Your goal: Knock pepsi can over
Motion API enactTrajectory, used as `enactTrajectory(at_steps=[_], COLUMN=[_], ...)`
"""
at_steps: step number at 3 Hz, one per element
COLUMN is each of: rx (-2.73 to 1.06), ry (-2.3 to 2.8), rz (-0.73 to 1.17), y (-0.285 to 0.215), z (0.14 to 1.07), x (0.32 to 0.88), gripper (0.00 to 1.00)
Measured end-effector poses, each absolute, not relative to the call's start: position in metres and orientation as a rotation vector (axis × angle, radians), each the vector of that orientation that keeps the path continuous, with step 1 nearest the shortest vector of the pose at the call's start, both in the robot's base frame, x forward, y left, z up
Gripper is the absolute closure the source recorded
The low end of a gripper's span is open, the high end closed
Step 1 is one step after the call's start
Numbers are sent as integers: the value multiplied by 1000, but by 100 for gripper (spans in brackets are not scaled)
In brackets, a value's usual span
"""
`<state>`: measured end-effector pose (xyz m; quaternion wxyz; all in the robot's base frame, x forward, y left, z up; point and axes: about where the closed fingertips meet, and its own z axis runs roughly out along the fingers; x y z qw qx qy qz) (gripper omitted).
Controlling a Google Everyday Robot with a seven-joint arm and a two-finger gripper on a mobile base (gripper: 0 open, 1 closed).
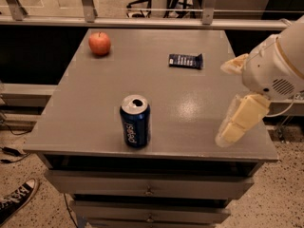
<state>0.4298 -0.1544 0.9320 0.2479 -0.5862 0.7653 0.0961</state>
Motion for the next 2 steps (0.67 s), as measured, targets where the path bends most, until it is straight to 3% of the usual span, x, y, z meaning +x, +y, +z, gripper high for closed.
enactTrajectory(at_steps=[2], rx=[-1515], ry=[1864], rz=[570], y=[-90], z=[902], x=[415], gripper=[0])
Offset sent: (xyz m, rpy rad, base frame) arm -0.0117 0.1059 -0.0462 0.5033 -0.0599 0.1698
